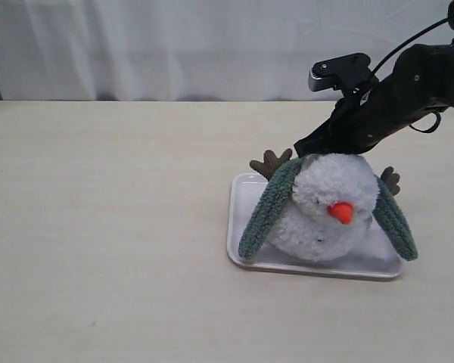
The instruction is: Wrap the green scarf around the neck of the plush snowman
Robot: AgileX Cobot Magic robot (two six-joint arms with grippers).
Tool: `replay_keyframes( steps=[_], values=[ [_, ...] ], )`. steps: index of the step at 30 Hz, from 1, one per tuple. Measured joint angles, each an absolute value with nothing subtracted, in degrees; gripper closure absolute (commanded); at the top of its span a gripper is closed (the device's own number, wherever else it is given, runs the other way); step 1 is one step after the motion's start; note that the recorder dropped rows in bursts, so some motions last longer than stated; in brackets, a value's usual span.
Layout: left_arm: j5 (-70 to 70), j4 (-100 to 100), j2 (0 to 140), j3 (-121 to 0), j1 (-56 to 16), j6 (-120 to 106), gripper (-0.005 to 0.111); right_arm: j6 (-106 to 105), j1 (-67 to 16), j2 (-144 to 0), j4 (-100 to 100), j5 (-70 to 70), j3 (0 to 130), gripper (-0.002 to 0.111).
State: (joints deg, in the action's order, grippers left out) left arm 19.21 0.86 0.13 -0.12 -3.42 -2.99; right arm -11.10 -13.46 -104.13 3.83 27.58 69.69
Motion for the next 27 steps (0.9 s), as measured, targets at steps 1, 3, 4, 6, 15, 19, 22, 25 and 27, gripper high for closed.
replay_keyframes(
  steps=[1, 3, 4, 6, 15, 19, 22, 25, 27],
  values=[
    [19.2, 0.9, 0.1, -0.1, -3.4, -3.0, 0.107, -11.1, -13.5, -104.1, 3.8, 27.9, 69.7, 0.104],
    [19.2, 0.9, 0.1, -0.1, -3.4, -3.0, 0.107, -11.1, -13.5, -103.9, 3.8, 28.6, 69.7, 0.104],
    [19.2, 0.9, 0.1, -0.1, -3.4, -3.0, 0.107, -11.4, -13.5, -103.6, 3.8, 28.9, 69.7, 0.104],
    [19.2, 0.9, 0.1, -0.1, -3.4, -3.0, 0.107, -11.5, -13.5, -102.7, 3.8, 29.2, 69.4, 0.104],
    [19.2, 0.9, 0.1, -0.1, -3.4, -3.0, 0.107, -15.4, -13.5, -96.7, 9.6, 33.1, 69.4, 0.076],
    [19.2, 0.9, 0.1, -0.1, -3.4, -3.0, 0.107, -15.6, -13.5, -95.4, 10.0, 36.4, 69.4, 0.064],
    [19.2, 0.9, 0.1, -0.1, -3.4, -3.0, 0.107, -15.6, -13.5, -94.4, 10.0, 37.8, 69.4, 0.061],
    [19.2, 0.9, 0.1, -0.1, -3.4, -3.0, 0.107, -15.3, -13.5, -93.4, 9.9, 39.6, 69.4, 0.061],
    [19.2, 0.9, 0.1, -0.1, -3.4, -3.0, 0.107, -14.1, -13.5, -92.8, 9.8, 40.4, 69.4, 0.061]
  ],
)
